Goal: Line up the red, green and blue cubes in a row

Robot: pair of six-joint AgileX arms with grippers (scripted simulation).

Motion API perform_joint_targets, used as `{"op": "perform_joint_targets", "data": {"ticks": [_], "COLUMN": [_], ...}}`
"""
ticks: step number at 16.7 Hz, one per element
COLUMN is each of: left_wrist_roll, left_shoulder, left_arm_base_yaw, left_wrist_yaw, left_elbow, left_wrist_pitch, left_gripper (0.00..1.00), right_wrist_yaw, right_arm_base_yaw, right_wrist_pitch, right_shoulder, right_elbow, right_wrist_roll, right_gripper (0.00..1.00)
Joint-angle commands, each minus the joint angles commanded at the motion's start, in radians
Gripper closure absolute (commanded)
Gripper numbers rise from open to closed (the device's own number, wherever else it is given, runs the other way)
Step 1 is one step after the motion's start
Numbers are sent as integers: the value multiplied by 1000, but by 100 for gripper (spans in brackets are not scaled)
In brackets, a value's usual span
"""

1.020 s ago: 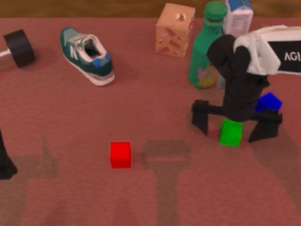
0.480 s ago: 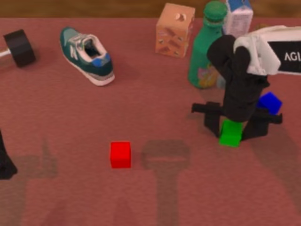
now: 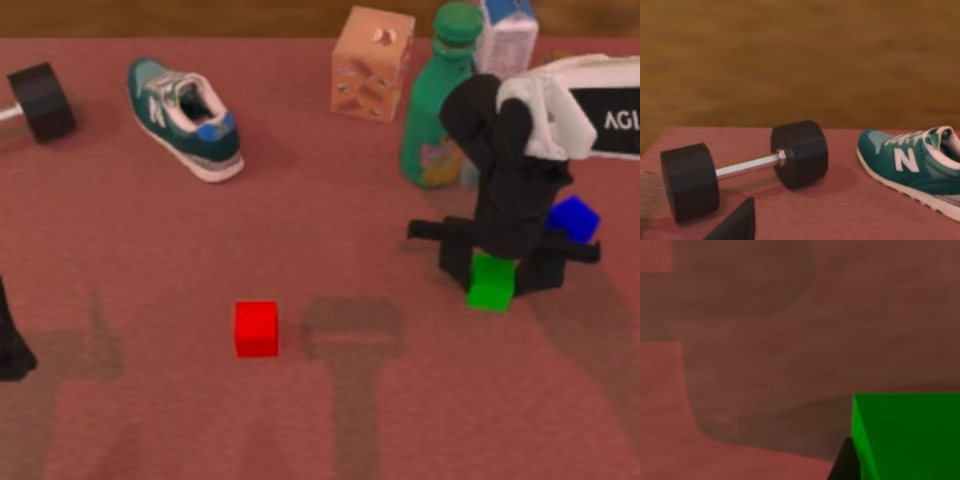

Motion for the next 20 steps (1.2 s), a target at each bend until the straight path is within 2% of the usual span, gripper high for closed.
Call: {"op": "perform_joint_targets", "data": {"ticks": [6,13,18,20], "left_wrist_roll": [0,0,0,0], "left_shoulder": [0,0,0,0], "left_arm_base_yaw": [0,0,0,0], "left_wrist_yaw": [0,0,0,0], "left_elbow": [0,0,0,0], "left_wrist_pitch": [0,0,0,0], "left_gripper": [0,0,0,0], "right_wrist_yaw": [7,7,6,7], "right_arm_base_yaw": [-1,5,3,40], "right_wrist_pitch": [-25,-247,-251,-266], "right_shoulder": [-20,-99,-98,-85], "right_elbow": [17,156,160,187], "right_wrist_roll": [-5,-6,-4,13], "right_gripper": [100,100,100,100]}}
